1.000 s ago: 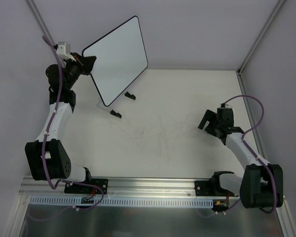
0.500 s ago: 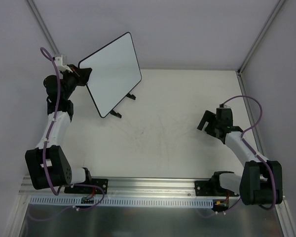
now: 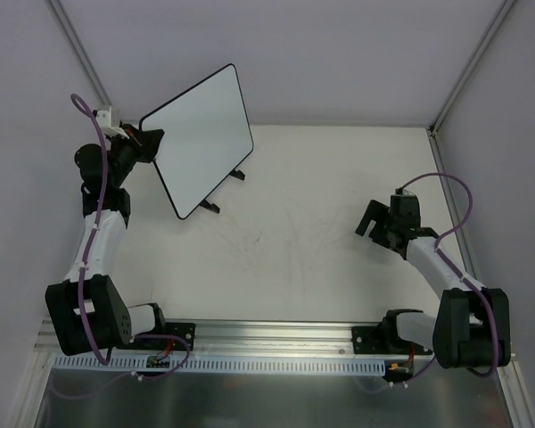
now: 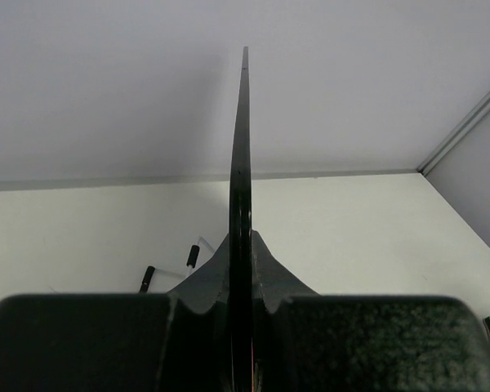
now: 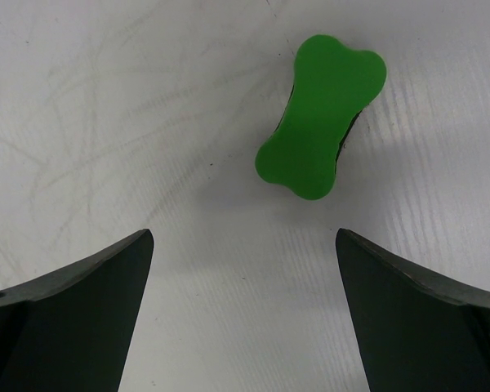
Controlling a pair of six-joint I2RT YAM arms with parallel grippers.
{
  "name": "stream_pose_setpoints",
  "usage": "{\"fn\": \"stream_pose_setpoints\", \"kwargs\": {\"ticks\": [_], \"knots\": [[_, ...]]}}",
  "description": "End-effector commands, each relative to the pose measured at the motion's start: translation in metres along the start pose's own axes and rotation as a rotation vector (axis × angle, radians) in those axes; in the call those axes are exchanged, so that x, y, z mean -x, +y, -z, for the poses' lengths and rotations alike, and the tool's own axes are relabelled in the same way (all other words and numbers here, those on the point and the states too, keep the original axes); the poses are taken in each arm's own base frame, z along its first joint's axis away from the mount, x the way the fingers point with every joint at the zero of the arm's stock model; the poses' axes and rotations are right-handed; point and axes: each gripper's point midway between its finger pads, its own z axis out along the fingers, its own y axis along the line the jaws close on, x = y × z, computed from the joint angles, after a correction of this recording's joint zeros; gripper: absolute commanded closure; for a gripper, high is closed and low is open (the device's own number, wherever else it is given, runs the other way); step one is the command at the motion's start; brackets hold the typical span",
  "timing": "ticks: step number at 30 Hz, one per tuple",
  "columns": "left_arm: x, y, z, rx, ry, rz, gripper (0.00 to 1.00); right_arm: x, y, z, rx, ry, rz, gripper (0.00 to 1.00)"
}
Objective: Erase the whiteboard
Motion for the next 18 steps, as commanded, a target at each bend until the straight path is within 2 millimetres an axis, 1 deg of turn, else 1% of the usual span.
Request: {"fn": "stream_pose_setpoints", "kwargs": {"ticks": [1, 7, 9, 10, 11, 13, 14, 18], "knots": [[0.077, -0.033, 0.012, -0.079, -0.24, -0.199, 1.0, 0.012, 0.005, 0.002, 0.016, -0.023, 0.012, 0.01], [0.056, -0.027, 0.018, -0.064, -0.195, -0.196, 1.0, 0.011, 0.005, 0.003, 0.015, -0.023, 0.012, 0.01], [0.04, -0.021, 0.021, -0.043, -0.165, -0.189, 1.0, 0.011, 0.004, 0.003, 0.016, -0.025, 0.01, 0.01], [0.036, -0.02, 0.023, -0.038, -0.158, -0.189, 1.0, 0.007, 0.01, 0.004, 0.047, -0.008, 0.008, 0.01], [0.025, -0.017, 0.025, -0.032, -0.141, -0.179, 1.0, 0.006, 0.01, 0.004, 0.049, -0.005, 0.007, 0.01], [0.015, -0.013, 0.029, -0.021, -0.127, -0.179, 1.0, 0.005, 0.01, 0.003, 0.052, -0.001, 0.004, 0.01], [0.006, -0.01, 0.032, -0.011, -0.115, -0.176, 1.0, 0.004, 0.011, 0.004, 0.054, 0.002, 0.004, 0.01], [-0.015, 0.001, 0.036, 0.024, -0.065, -0.203, 1.0, 0.001, 0.011, 0.003, 0.061, 0.011, 0.004, 0.01]]}}
